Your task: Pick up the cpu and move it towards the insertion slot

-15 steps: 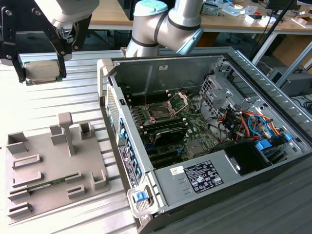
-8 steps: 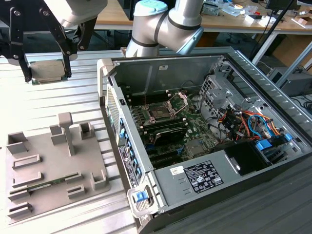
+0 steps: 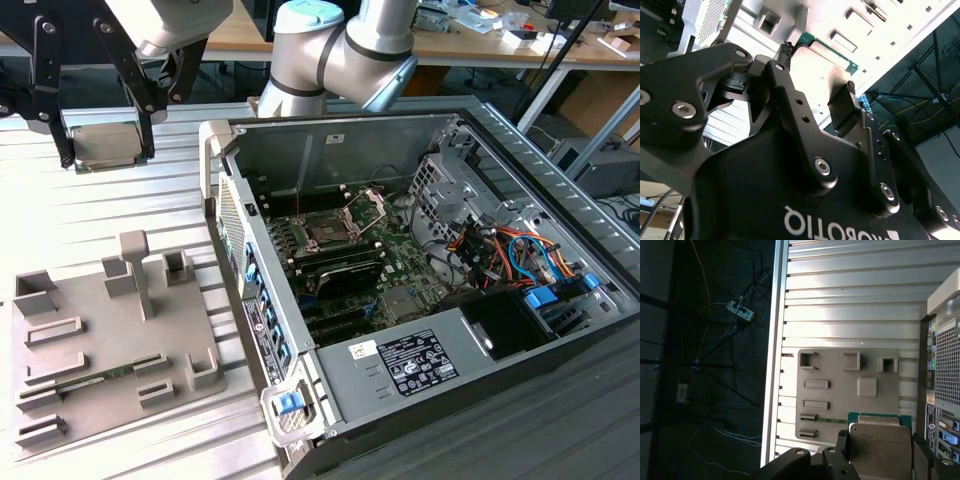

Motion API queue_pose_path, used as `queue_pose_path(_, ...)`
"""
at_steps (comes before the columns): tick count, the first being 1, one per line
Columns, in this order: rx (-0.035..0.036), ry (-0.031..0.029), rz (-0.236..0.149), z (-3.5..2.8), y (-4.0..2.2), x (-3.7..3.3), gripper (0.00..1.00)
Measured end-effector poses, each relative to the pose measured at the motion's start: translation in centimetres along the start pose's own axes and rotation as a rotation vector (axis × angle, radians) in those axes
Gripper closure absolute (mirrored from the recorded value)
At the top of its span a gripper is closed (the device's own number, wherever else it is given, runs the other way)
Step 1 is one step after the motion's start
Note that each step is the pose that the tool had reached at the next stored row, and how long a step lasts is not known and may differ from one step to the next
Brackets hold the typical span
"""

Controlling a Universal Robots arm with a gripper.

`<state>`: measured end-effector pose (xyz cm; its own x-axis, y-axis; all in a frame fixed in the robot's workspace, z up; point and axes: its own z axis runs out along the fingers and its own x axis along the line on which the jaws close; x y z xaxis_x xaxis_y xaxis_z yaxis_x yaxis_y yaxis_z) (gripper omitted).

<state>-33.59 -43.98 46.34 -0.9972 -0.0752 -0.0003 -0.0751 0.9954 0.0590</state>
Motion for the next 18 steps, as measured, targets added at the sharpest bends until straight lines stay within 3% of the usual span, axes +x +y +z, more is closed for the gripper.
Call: queue_pose_path(18,0.0000,0.0001,0.000,0.01,-0.12,-1.57,0.45)
